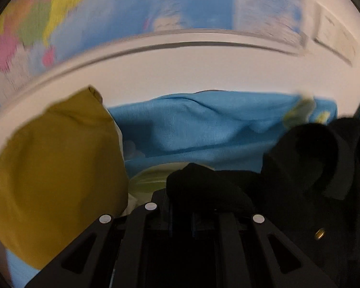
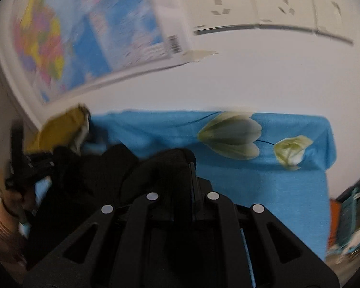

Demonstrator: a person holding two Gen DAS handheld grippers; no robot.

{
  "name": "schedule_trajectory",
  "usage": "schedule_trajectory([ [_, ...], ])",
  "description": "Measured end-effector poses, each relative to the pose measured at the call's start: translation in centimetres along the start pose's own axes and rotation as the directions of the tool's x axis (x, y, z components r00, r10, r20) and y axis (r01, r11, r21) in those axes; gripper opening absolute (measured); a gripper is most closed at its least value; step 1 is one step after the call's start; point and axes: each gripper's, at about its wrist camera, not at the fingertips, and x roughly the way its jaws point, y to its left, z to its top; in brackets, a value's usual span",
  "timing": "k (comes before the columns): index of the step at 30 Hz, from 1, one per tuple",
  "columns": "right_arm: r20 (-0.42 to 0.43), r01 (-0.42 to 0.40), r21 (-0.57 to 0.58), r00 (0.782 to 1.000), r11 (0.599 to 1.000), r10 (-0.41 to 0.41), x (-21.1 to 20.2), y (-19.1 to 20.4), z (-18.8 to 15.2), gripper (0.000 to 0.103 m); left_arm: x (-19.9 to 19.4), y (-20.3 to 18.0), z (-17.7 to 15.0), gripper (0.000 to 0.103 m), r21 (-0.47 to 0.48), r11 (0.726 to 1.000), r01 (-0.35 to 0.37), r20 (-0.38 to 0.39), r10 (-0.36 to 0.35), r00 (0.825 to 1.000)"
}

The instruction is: Fold large clothes

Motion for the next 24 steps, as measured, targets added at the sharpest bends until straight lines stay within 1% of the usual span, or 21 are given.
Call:
schedule_trajectory([
  [1,0.004,-0.008,0.027,1.0,1.0,0.008,-0.1,-0.6,0.4,0.009,0.3,0.6,1.0,0.01,-0.01,0.999,0.032,-0.011,-0.032,0.999],
  [3,0.001,-0.018,0.087,1.0,0.996,0.018,0.7,-2.2,0.8,0.01,0.5,1.6,2.4,0.012,-0.054,0.997,0.06,-0.021,-0.062,0.998],
  [4,-0.015,-0.007,0.111,1.0,0.994,0.009,2.0,-2.6,0.9,0.012,0.9,2.0,2.9,0.018,-0.077,0.995,0.068,-0.026,-0.071,0.997],
  [5,-0.048,0.029,0.146,0.999,0.989,-0.022,3.3,-3.5,0.6,0.015,1.2,2.0,3.2,0.022,-0.078,0.995,0.065,-0.032,-0.068,0.997],
  [6,-0.077,0.058,0.168,0.996,0.984,-0.045,4.6,-4.4,0.4,0.023,2.3,1.8,3.7,0.034,-0.055,0.998,0.043,-0.052,-0.045,0.998],
  [8,-0.144,0.128,0.243,0.985,0.962,-0.095,5.9,-6.0,-0.6,0.042,3.7,1.5,4.0,0.042,-0.048,0.997,-0.052,-0.081,0.048,0.996],
  [9,-0.143,0.128,0.261,0.985,0.957,-0.093,5.6,-6.4,-0.9,0.056,4.2,1.4,3.9,0.049,-0.03,0.997,-0.076,-0.094,0.072,0.993],
  [10,-0.125,0.114,0.266,0.989,0.957,-0.083,4.8,-6.7,-1.2,0.058,4.3,1.3,3.7,0.051,-0.011,0.998,-0.062,-0.098,0.06,0.993],
  [11,-0.118,0.117,0.253,0.989,0.96,-0.089,3.8,-6.7,-1.6,0.06,3.9,1.3,3.4,0.052,0.0,0.998,-0.058,-0.085,0.058,0.995],
  [12,-0.116,0.114,0.234,0.989,0.966,-0.089,2.9,-6.4,-1.8,0.065,3.5,1.2,3.2,0.057,0.011,0.998,-0.058,-0.069,0.059,0.996],
  [13,-0.111,0.1,0.206,0.991,0.974,-0.078,1.7,-5.8,-2.3,0.067,2.6,1.1,2.8,0.065,0.034,0.998,-0.044,-0.045,0.046,0.998],
  [14,-0.103,0.072,0.165,0.993,0.984,-0.056,-0.1,-4.8,-3.2,0.073,1.8,0.9,2.3,0.068,0.053,0.998,-0.02,-0.027,0.021,0.999],
  [15,-0.104,0.06,0.135,0.993,0.989,-0.046,-1.0,-4.3,-3.8,0.078,1.1,0.7,1.9,0.068,0.075,0.997,0.008,-0.007,-0.008,1.0],
  [16,-0.118,0.058,0.085,0.992,0.995,-0.048,-2.2,-3.2,-4.7,0.078,0.0,0.4,1.2,0.07,0.116,0.993,0.032,0.015,-0.034,0.999],
  [17,-0.144,0.064,0.018,0.988,0.998,-0.061,-3.5,-1.8,-6.4,0.08,-1.0,0.1,0.4,0.072,0.151,0.988,0.028,0.031,-0.033,0.999],
  [18,-0.168,0.062,-0.028,0.984,0.998,-0.066,-4.3,-0.7,-7.9,0.086,-1.6,-0.2,-0.1,0.075,0.171,0.985,0.023,0.041,-0.031,0.999],
  [19,-0.183,0.058,-0.056,0.981,0.997,-0.068,-4.9,0.0,-9.1,0.088,-2.3,-0.4,-1.0,0.075,0.2,0.979,0.032,0.048,-0.043,0.998],
  [20,-0.214,0.052,-0.093,0.974,0.994,-0.071,-5.6,1.1,-11.1,0.088,-2.9,-0.4,-1.8,0.076,0.22,0.974,0.048,0.05,-0.06,0.997],
  [21,-0.238,0.049,-0.112,0.968,0.993,-0.075,-6.0,1.6,-12.4,0.087,-3.4,-0.4,-2.5,0.078,0.231,0.971,0.056,0.051,-0.07,0.996],
  [23,-0.282,0.06,-0.142,0.954,0.988,-0.098,-6.5,2.4,-14.9,0.079,-4.1,-0.3,-3.4,0.079,0.24,0.969,0.053,0.053,-0.067,0.996],
  [24,-0.297,0.063,-0.155,0.949,0.986,-0.107,-6.6,2.6,-15.5,0.049,-4.1,-0.8,-3.9,0.079,0.244,0.969,0.046,0.055,-0.062,0.997],
])
